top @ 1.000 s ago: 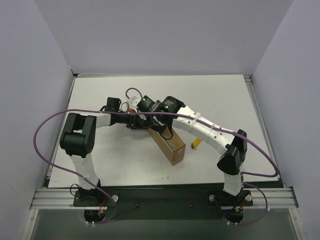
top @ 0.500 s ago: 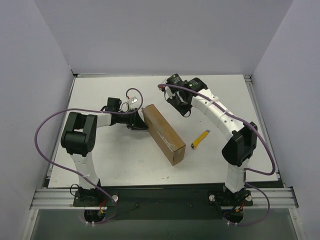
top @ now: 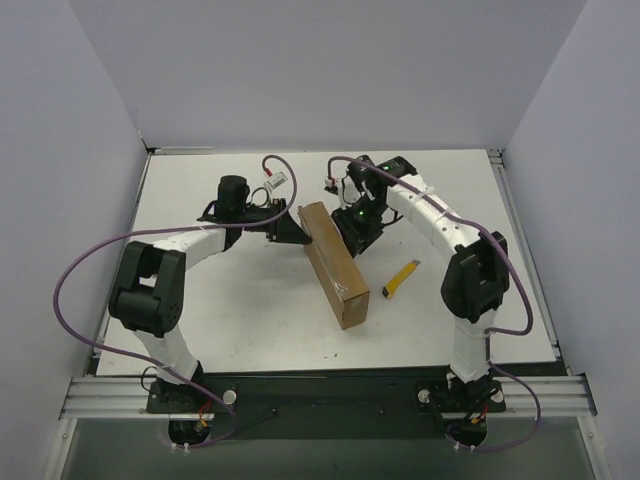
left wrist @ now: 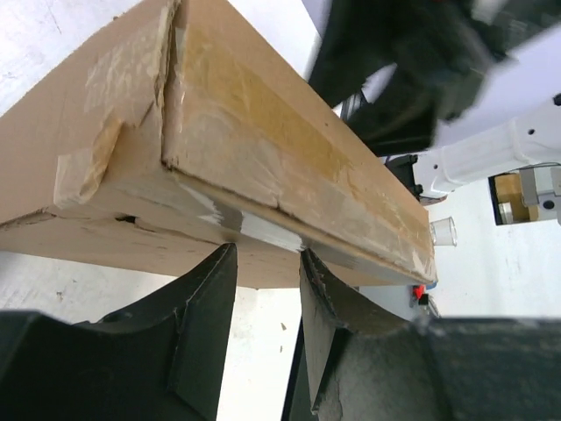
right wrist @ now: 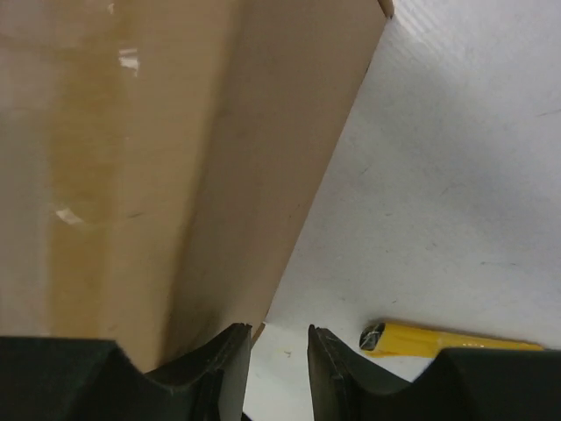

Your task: Unpack the express box

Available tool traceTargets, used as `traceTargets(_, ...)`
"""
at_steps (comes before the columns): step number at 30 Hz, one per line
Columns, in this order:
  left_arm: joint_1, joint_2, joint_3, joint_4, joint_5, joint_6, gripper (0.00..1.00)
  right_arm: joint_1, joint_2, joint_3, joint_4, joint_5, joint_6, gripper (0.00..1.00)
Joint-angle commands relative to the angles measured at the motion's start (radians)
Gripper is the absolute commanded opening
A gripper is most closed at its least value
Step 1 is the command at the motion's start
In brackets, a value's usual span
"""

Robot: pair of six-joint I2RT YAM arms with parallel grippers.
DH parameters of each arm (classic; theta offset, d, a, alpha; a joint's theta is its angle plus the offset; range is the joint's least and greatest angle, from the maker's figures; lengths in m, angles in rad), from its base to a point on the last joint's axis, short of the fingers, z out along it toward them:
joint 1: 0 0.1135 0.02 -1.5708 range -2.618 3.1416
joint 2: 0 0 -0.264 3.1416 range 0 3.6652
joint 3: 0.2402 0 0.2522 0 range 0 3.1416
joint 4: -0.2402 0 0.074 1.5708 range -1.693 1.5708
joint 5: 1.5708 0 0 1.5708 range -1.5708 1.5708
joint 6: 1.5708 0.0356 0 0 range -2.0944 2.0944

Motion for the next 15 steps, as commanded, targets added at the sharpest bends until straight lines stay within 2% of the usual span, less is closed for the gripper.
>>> traceTargets(1,0.004,-0.025,0.084,-0.188,0.015,0.157,0.45,-0.067,0.122,0.025,-0.058,-0.262,0.147,0.36)
traceTargets(2,0.004,-0.024,0.103,-0.329,0.015,0.204,0.45,-0.065,0.156,0.023,-0.061,-0.293,0.158,0.37)
traceTargets(4,0.007,-0.015,0.152,-0.469,0.007,0.358,0.45,-0.064,0.185,0.014,-0.059,-0.345,0.2,0.4)
traceTargets(5,0.008,-0.012,0.167,-0.611,0.001,0.414,0.45,-0.058,0.211,0.003,-0.047,-0.369,0.211,0.4)
traceTargets(8,0.011,-0.037,0.193,-0.794,-0.007,0.59,0.45,-0.039,0.272,0.043,-0.026,-0.461,0.252,0.4)
traceTargets(10,0.014,-0.067,0.187,-0.857,0.001,0.664,0.45,-0.024,0.312,0.095,-0.009,-0.515,0.291,0.4)
traceTargets(12,0.014,-0.116,0.175,-0.872,-0.002,0.693,0.46,0.005,0.375,0.172,0.021,-0.608,0.348,0.4)
traceTargets(15,0.005,-0.163,0.166,-0.882,-0.002,0.706,0.46,0.039,0.444,0.236,0.068,-0.655,0.408,0.4)
